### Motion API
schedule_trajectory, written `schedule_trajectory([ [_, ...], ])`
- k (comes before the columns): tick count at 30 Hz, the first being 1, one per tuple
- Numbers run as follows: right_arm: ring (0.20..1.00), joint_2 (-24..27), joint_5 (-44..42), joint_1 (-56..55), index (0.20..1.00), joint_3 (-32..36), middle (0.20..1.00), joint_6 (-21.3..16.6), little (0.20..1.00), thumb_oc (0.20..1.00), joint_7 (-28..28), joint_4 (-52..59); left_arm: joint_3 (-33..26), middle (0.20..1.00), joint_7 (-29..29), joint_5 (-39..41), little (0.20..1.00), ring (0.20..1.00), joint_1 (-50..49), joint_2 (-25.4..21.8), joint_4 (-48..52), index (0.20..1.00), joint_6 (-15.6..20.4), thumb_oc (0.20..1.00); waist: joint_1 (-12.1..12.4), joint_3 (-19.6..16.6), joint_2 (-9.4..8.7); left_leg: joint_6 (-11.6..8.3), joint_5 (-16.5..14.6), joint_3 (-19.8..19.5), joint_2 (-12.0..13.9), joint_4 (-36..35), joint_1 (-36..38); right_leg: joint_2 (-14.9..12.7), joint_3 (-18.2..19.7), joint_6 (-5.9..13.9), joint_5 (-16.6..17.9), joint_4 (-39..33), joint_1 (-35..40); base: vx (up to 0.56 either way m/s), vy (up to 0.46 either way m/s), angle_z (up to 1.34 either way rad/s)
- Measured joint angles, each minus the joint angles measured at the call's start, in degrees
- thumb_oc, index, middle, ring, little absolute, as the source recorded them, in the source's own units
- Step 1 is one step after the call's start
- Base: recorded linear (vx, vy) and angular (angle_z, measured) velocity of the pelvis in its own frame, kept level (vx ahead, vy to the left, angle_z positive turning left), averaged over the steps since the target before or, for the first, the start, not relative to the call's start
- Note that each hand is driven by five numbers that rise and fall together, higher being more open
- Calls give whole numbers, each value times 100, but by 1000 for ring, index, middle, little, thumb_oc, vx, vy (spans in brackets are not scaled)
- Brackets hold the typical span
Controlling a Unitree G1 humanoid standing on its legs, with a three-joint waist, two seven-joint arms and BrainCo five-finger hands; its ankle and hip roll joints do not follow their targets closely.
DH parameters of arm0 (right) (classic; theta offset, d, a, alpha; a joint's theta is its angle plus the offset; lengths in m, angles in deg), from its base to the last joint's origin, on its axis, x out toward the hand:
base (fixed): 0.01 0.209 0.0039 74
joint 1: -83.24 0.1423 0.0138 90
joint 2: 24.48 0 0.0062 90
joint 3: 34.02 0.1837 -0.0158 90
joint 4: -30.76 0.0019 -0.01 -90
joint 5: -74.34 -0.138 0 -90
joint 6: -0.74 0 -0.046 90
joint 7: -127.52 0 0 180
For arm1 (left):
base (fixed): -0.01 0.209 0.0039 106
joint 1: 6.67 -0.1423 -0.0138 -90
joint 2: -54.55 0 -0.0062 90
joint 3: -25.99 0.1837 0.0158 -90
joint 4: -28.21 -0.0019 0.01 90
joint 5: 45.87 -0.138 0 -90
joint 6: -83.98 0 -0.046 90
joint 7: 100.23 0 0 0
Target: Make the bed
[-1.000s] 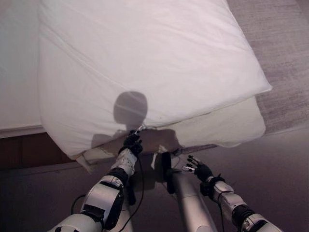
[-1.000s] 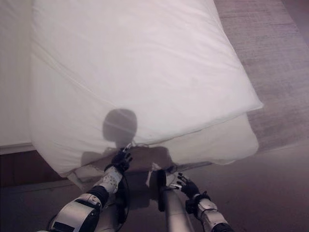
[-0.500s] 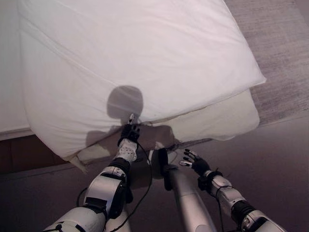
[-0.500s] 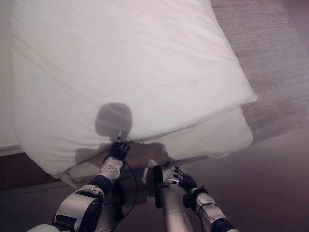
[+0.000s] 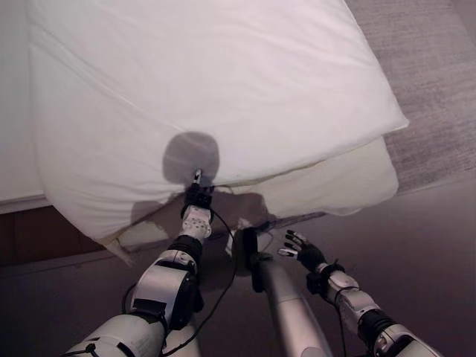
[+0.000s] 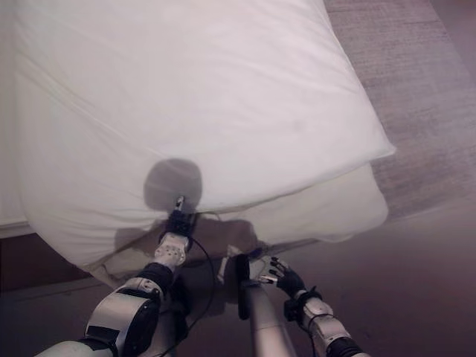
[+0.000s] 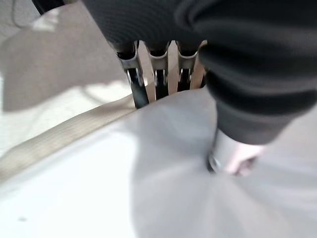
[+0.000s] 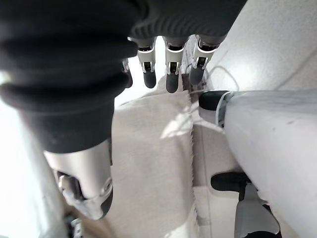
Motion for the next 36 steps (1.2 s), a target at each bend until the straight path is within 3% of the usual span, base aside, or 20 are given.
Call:
schedule_trajectory([
  [12, 1000, -72, -538, -4, 1000, -79, 1000, -3, 1000, 1000, 94, 80, 58, 200, 477, -12, 200, 200, 234, 309, 469, 200, 639, 200, 39, 0, 1, 51, 45, -6, -45, -86, 29, -18, 9, -4, 107, -92, 29, -1, 1, 0],
  [16, 1000, -218, -1049, 29, 1000, 25, 1000, -51, 1000, 1000, 84, 240, 539, 200, 493, -58, 200, 200, -238, 570, 1361, 200, 758, 200, 256, 13, 22, 67, 57, -7, -113, -153, 135, -94, 2, -15, 117, -94, 85, 0, 0, 0],
  [20, 1000, -546, -2082, 378, 1000, 99, 1000, -102, 1000, 1000, -50, 261, 1252, 200, 450, -68, 200, 200, -860, 605, 2360, 200, 832, 200, 348, 50, 78, 113, 108, -64, -200, -263, 281, -142, -48, 25, 106, -164, 265, -29, -10, 13],
  [21, 1000, -677, -2532, 618, 1000, 145, 1000, -100, 1000, 1000, -144, 266, 1480, 200, 424, -70, 200, 200, -966, 606, 2613, 200, 860, 200, 476, 78, 117, 139, 126, -90, -235, -298, 288, -175, -71, 54, 96, -174, 282, -28, -22, 14],
  [25, 1000, -899, -3730, 972, 1000, 375, 1000, -79, 1000, 1000, -434, 244, 1879, 200, 233, -169, 200, 200, -1178, 624, 3127, 200, 838, 200, 564, 205, 244, 173, 191, -181, -306, -356, 292, -257, -177, 68, 107, -175, 335, -21, -25, 18],
  [30, 1000, -1159, -4838, 1288, 1000, 601, 1000, -24, 1000, 1000, -697, 332, 2114, 200, -108, -173, 200, 200, -1589, 579, 3856, 200, 724, 200, 688, 473, 272, 185, 313, -262, -397, -511, 406, -333, -232, 92, 90, -180, 446, -10, -19, 12],
  [36, 1000, -1183, -5379, 1303, 1000, 567, 1000, 6, 1000, 1000, -706, 847, 2402, 200, -293, -160, 200, 200, -2082, 274, 4728, 200, 483, 200, 798, 643, 382, 182, 370, -380, -459, -610, 517, -399, -348, 98, 52, -164, 566, -1, -12, 9],
])
